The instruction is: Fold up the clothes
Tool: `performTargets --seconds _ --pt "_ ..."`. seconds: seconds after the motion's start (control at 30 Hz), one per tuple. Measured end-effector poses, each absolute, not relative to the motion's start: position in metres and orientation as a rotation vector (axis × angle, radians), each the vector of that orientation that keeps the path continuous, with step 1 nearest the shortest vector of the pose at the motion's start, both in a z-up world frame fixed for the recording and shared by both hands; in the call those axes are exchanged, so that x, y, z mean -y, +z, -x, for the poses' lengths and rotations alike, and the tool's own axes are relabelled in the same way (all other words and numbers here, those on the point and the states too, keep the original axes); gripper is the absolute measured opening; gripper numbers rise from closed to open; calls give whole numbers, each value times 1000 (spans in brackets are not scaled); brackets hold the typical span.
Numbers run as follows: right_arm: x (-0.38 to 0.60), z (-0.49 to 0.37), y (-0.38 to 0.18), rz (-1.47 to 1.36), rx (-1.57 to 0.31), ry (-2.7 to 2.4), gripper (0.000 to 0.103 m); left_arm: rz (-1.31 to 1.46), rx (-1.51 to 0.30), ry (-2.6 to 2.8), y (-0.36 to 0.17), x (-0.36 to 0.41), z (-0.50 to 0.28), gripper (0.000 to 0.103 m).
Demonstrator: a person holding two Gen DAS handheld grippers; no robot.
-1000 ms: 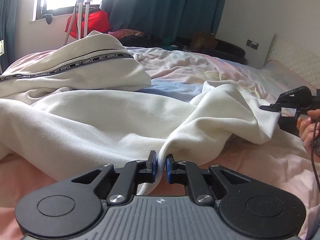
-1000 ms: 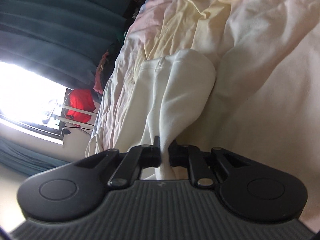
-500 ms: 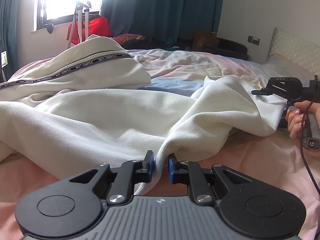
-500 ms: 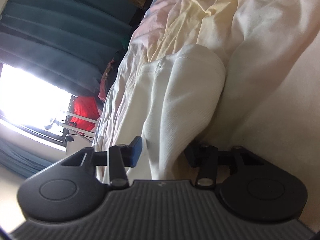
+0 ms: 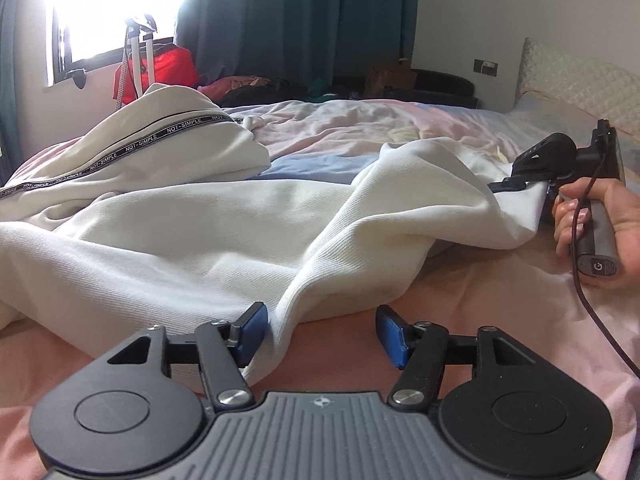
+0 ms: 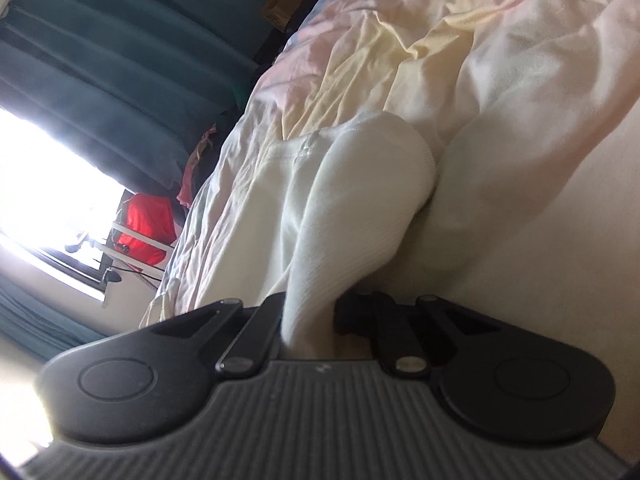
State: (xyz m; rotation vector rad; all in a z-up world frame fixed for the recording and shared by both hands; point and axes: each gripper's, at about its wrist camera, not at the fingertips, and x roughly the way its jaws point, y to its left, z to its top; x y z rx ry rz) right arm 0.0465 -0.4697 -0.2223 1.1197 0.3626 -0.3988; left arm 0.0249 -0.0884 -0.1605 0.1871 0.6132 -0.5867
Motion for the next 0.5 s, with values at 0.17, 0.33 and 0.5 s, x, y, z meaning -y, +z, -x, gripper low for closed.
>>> performTargets --seconds 0.17,0.33,0.5 --pt "491 -23 -210 -1152 -222 -534 5 -204 -626 -596 -163 90 -22 82" --pt "513 -10 -220 -1197 -204 -589 5 -238 -620 -639 -162 96 -15 86" --pt "514 -9 -231 -1225 -222 -587 6 -126 -704 -630 -143 77 -19 87"
